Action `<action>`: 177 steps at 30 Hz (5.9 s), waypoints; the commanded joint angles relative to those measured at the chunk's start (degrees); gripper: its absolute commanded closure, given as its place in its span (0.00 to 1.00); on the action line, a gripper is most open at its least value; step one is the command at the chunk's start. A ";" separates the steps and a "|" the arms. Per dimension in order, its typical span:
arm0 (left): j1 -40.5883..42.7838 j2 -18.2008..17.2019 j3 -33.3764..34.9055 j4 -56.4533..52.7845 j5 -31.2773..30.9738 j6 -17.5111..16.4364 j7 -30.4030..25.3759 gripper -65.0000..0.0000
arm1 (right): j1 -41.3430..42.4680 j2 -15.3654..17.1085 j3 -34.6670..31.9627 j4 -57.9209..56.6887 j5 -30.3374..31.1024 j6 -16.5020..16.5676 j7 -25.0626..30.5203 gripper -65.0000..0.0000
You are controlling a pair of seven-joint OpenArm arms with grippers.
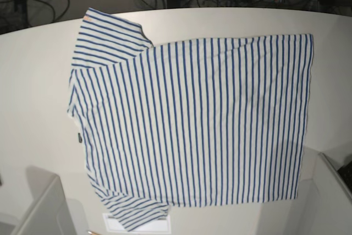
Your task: Fold the T-shirt properly
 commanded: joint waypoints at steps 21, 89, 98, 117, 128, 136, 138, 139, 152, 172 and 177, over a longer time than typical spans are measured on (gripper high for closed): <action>1.75 -1.31 0.25 -0.11 0.16 0.45 0.69 1.00 | -0.98 -0.01 -0.01 0.39 -0.08 0.32 -0.05 1.00; 62.14 -4.03 -22.08 109.08 -0.36 0.19 0.69 1.00 | -35.53 -4.14 25.48 112.92 0.28 1.29 -29.50 1.00; 56.52 -0.96 -27.53 109.96 -14.17 -10.54 0.87 0.84 | -21.38 -6.61 31.02 113.71 7.40 17.20 -41.72 1.00; 34.80 -4.21 -61.81 108.11 -37.11 -40.03 38.14 0.35 | -4.41 -2.39 54.32 96.39 37.02 24.41 -71.09 0.23; 29.26 -3.68 -63.40 101.69 -31.04 -40.03 39.11 0.35 | -10.04 -2.91 44.56 93.31 37.02 24.49 -69.68 0.36; 29.18 -3.77 -63.13 97.03 -31.22 -40.03 38.93 0.35 | -12.76 -2.83 43.68 93.23 36.85 24.49 -67.57 0.41; 28.03 -3.60 -63.31 96.16 -31.22 -40.03 38.93 0.35 | -12.76 -2.91 43.68 93.05 36.85 24.49 -67.74 0.41; 27.59 -3.60 -63.48 95.45 -31.22 -40.03 38.93 0.35 | -12.68 -2.91 43.68 92.43 36.85 24.49 -67.83 0.42; 22.93 -3.60 -63.04 88.68 -31.22 -40.03 39.11 0.35 | -11.97 -2.39 43.68 86.54 36.85 24.49 -68.01 1.00; 16.25 -3.24 -54.96 78.13 -31.31 -40.03 39.19 0.36 | -11.97 -2.39 43.68 86.90 36.85 24.49 -67.66 1.00; 15.20 -3.24 -54.87 76.20 -31.31 -40.03 39.19 0.51 | -11.97 -2.39 43.68 86.72 36.85 24.49 -67.57 1.00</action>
